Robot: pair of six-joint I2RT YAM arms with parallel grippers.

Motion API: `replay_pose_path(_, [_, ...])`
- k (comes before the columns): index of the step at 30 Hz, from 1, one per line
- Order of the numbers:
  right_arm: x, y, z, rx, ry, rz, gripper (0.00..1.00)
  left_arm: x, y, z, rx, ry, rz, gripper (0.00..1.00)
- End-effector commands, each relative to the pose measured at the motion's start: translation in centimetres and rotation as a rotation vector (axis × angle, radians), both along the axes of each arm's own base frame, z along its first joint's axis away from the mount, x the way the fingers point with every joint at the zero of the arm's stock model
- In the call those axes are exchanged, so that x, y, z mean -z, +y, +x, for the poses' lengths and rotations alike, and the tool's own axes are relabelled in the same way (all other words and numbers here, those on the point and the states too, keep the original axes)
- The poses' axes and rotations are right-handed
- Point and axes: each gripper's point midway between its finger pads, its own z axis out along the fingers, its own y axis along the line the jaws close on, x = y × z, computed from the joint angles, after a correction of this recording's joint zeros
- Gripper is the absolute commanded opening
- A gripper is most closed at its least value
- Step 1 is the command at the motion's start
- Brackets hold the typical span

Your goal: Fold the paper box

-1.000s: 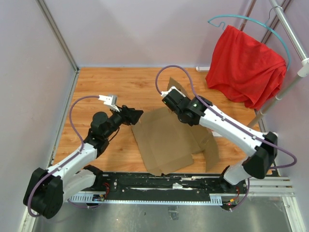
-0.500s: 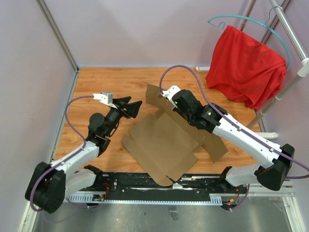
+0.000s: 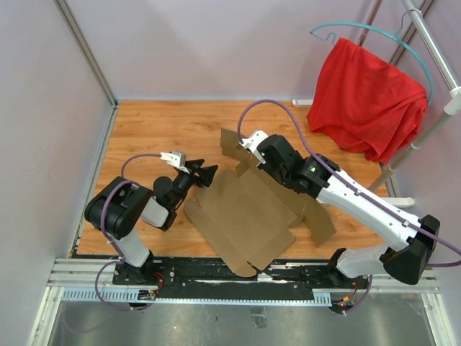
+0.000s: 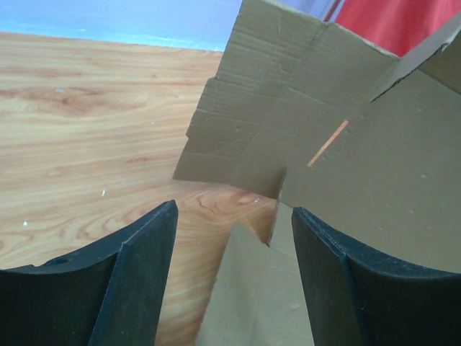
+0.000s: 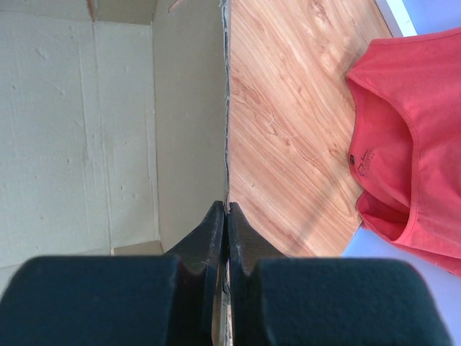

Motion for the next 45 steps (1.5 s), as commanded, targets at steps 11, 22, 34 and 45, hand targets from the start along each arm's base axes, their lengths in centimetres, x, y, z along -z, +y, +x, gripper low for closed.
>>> replay_pose_path(11, [-1.2,-0.7,-1.0,-0.003,0.043,0.075,0.01,-8.1,-2.0,6.1,0.172,-0.281,-0.112,0.66])
replay_pose_path(22, [-1.1,-1.5,-0.5,0.026,0.062,0.105,0.01,-6.5,-4.1,6.5,0.3,-0.269,0.001,0.6])
replay_pose_path(34, [-1.1,-1.3,-0.6,0.015,0.086,0.137,0.01,-4.7,-5.5,7.6,0.372,-0.257,0.027,0.57])
replay_pose_path(45, [-1.3,-0.9,-1.1,-0.012,0.103,0.159,0.01,-4.1,-6.8,7.6,0.466,-0.267,0.053,0.59])
